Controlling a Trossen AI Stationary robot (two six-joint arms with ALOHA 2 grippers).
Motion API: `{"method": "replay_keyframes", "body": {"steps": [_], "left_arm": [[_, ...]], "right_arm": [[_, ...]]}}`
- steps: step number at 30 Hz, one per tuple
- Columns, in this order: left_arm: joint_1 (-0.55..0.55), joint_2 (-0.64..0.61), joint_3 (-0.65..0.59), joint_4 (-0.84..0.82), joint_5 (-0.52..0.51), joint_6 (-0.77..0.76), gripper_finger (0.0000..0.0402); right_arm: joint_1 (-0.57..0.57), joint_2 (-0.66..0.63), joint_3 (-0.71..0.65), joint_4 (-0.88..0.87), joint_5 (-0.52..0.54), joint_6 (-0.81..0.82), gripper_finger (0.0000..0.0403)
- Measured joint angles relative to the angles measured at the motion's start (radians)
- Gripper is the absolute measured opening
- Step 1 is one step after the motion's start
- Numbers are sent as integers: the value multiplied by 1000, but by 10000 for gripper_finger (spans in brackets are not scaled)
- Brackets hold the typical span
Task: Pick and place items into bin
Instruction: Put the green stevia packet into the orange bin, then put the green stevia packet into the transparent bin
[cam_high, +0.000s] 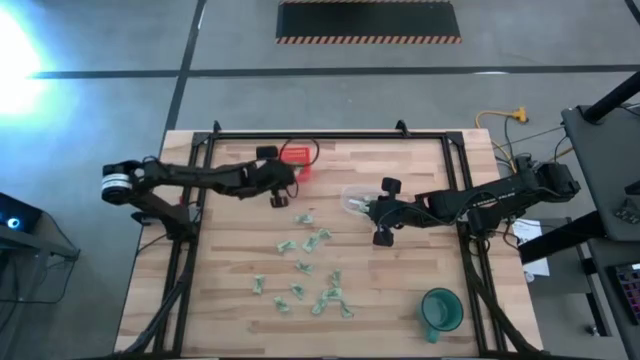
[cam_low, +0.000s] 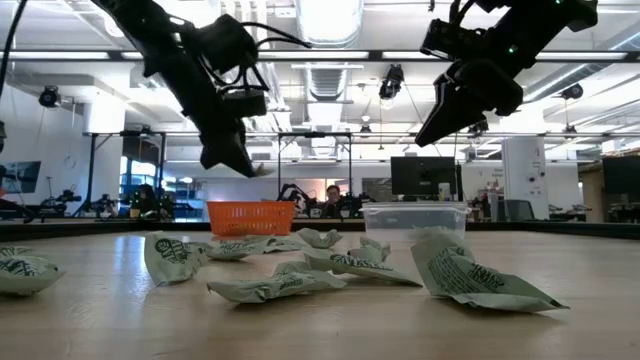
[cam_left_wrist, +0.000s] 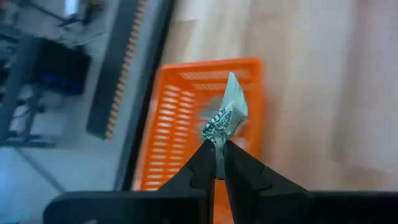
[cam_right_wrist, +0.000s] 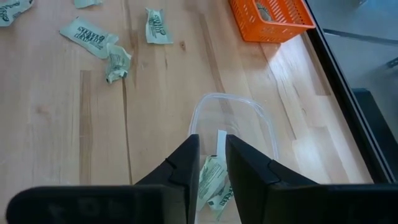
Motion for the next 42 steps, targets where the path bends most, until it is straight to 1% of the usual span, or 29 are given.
{"method": "replay_keyframes", "body": {"steps": [7,10,13,19,21,22,26,28,30,32,37,42], "left_arm": [[111,43,4,16,-5,23,10],[142,52,4,18,-5,26,17],[148,55,4,12,-4,27,38],[147,49,5,16,-4,43,100],[146,45,5,13,-3,37,117],[143,39,5,5,-3,23,124],[114,0,2,-48,33,-10,138],[87,-25,-1,-88,43,-30,139],[57,-53,-1,-122,45,-55,139],[23,-86,-4,-165,45,-83,139],[-62,-179,-40,-197,46,-167,139],[-131,-281,-100,-164,46,-199,139]], "right_arm": [[0,0,0,1,0,1,77],[0,0,0,1,0,1,75],[0,0,0,1,0,3,70],[0,0,-7,29,-8,10,72],[0,2,-25,83,-62,5,76],[0,8,-37,129,-105,-6,78],[0,65,-82,361,-287,-98,86],[0,113,-88,460,-345,-138,90],[0,164,-88,531,-355,-173,93],[0,220,-80,564,-356,-192,98],[-7,345,-29,575,-349,-203,126],[-36,437,43,574,-339,-183,160]]}}
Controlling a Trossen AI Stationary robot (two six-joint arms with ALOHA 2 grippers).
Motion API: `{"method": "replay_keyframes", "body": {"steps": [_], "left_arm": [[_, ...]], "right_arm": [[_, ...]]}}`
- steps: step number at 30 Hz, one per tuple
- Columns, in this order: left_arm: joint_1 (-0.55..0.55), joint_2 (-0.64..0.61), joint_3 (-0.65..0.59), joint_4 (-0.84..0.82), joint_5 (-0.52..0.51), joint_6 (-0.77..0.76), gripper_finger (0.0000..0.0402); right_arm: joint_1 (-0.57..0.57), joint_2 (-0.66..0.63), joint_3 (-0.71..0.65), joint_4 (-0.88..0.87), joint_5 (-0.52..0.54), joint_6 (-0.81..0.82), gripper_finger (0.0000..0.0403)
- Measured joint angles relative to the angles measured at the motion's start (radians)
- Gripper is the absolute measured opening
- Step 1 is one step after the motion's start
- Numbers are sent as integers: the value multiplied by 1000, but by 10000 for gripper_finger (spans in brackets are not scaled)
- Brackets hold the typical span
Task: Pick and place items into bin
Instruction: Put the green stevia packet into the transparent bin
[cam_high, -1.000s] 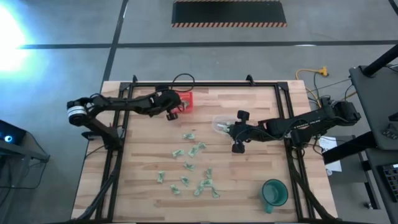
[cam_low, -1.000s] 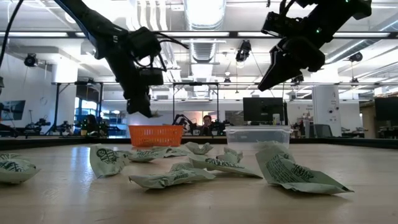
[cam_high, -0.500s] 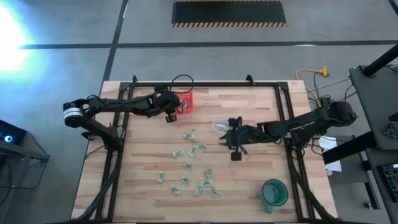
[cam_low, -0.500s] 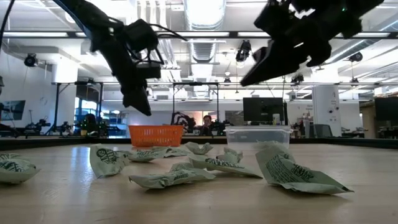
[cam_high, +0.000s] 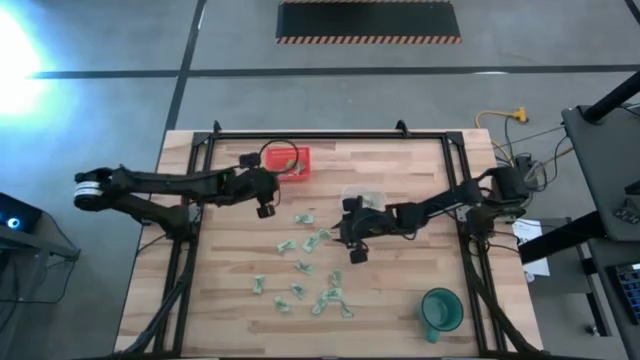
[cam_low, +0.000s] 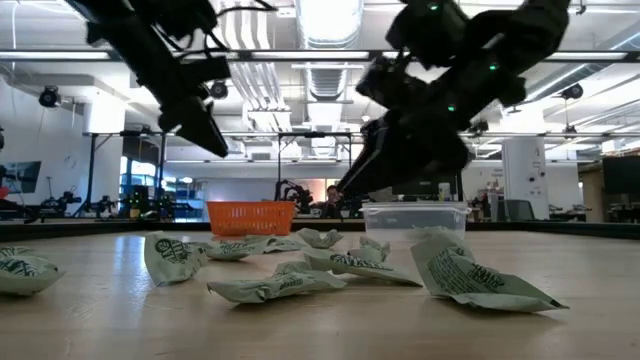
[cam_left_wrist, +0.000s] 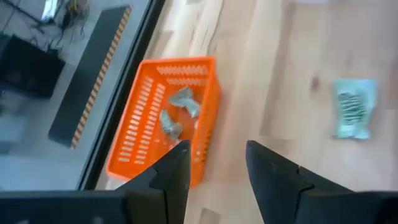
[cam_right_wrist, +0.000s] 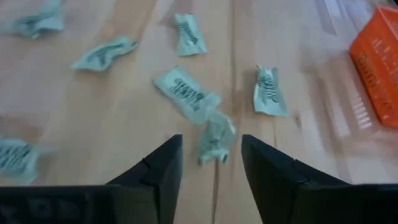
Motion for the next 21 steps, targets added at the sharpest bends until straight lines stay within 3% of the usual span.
{"method": "replay_keyframes", "body": {"steps": [9,21], "left_arm": [[-88,-151,-86,5,1,-96,139],[-146,-181,-108,7,0,-160,139]], "right_arm": [[-22,134,117,-87,-6,60,196],[-25,169,185,-228,-9,89,175]]}}
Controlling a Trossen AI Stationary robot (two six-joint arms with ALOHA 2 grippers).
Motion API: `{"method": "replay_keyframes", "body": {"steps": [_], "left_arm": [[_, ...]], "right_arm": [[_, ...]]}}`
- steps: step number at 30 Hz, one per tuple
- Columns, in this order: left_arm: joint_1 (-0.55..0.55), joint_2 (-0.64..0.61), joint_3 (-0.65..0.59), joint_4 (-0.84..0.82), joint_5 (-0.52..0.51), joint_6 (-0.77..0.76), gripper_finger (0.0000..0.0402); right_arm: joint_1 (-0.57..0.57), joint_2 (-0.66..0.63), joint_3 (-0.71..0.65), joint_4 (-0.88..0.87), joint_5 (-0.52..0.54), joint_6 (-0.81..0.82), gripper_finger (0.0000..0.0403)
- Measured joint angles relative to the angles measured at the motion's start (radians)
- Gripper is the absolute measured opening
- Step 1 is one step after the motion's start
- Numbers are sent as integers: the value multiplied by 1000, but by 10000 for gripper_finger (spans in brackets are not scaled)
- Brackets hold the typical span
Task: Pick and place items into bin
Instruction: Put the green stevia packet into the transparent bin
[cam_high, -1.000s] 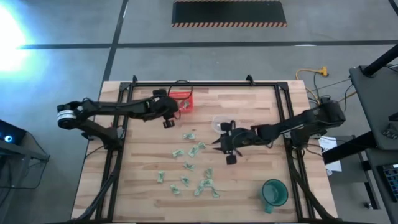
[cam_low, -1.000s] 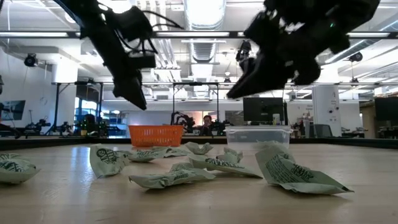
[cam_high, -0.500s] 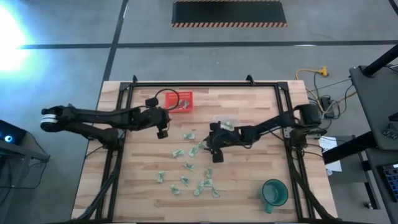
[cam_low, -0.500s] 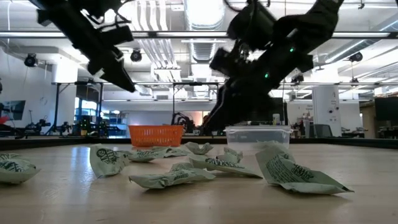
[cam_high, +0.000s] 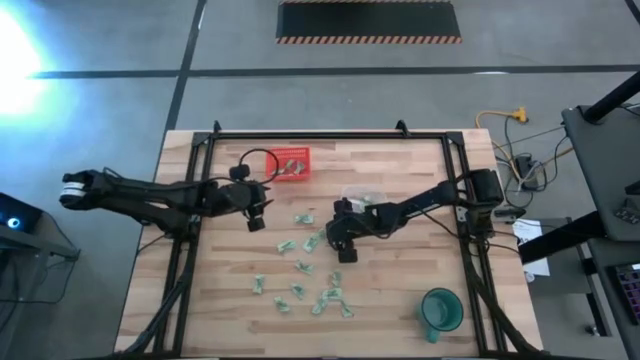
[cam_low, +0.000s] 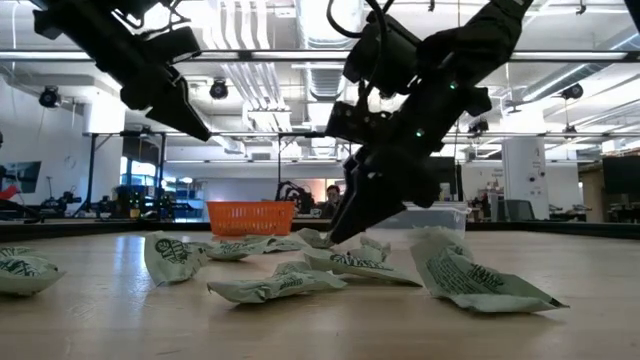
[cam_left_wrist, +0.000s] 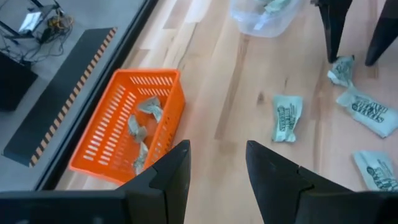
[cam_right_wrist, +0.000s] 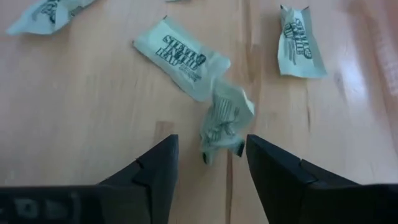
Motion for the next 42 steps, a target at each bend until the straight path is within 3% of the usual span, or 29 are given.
{"method": "replay_keyframes", "body": {"steps": [22,38,42], "left_arm": [[-31,0,-29,36,1,-44,139],[-31,0,-39,37,0,-66,139],[-31,0,-40,37,1,-66,139]], "right_arm": [[-1,2,-2,-1,8,-15,15],[0,-86,-2,-32,12,-30,9],[2,-146,-3,-142,93,-20,8]]}}
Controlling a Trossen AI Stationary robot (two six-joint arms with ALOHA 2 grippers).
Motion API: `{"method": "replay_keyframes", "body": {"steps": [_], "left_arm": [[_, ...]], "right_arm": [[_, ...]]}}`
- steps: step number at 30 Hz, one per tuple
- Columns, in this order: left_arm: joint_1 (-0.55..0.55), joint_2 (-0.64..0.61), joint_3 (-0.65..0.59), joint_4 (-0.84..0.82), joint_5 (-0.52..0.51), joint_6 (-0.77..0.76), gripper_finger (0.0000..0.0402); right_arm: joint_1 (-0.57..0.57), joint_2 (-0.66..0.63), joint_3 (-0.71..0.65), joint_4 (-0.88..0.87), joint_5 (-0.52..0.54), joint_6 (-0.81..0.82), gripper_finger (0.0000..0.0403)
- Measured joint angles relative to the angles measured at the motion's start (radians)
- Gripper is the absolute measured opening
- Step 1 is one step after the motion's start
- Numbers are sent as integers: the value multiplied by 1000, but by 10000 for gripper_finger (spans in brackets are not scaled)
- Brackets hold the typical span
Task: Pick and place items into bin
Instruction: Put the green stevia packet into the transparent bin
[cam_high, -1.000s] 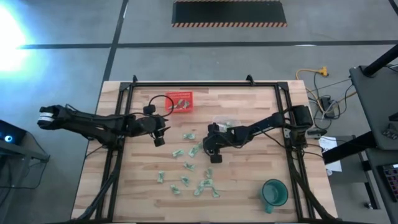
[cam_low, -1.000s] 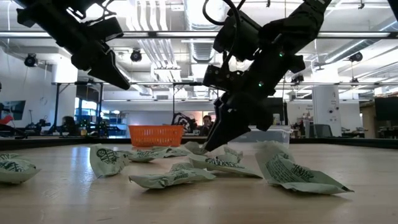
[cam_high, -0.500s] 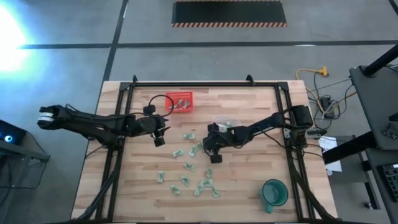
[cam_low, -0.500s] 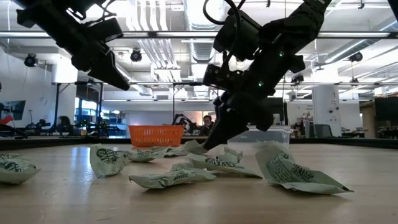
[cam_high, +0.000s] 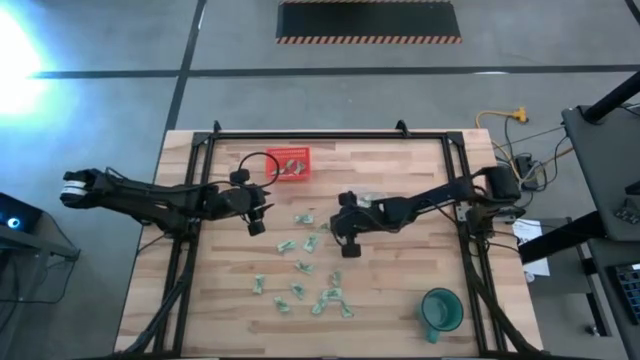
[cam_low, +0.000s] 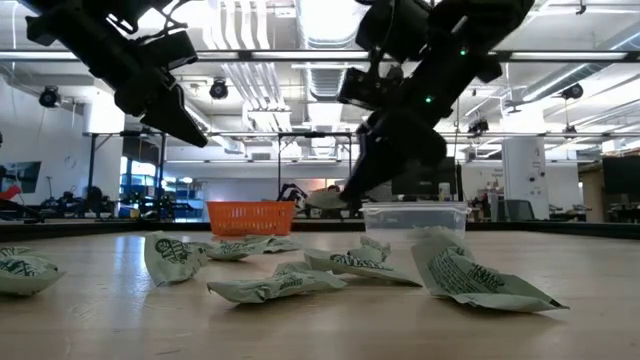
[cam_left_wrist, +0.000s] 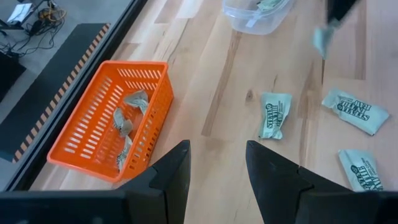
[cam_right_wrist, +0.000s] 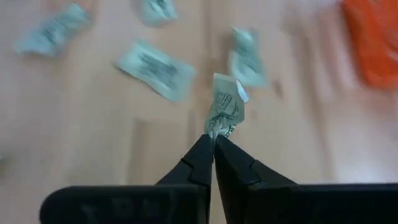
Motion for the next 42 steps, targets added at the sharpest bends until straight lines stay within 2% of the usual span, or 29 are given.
{"method": "replay_keyframes", "body": {"steps": [6,13,21,30,42], "left_arm": [[1,1,-1,9,0,0,139],[1,1,-1,10,0,1,139],[1,1,-11,56,2,5,139],[1,2,-11,68,2,3,139],[1,2,-16,69,2,2,139]], "right_arm": [[5,-112,-14,-192,173,85,8],[8,-275,-99,-331,269,224,8],[1,-432,-231,-341,317,306,8],[-30,-458,-302,-281,346,298,8],[-42,-431,-300,-223,330,259,8]]}}
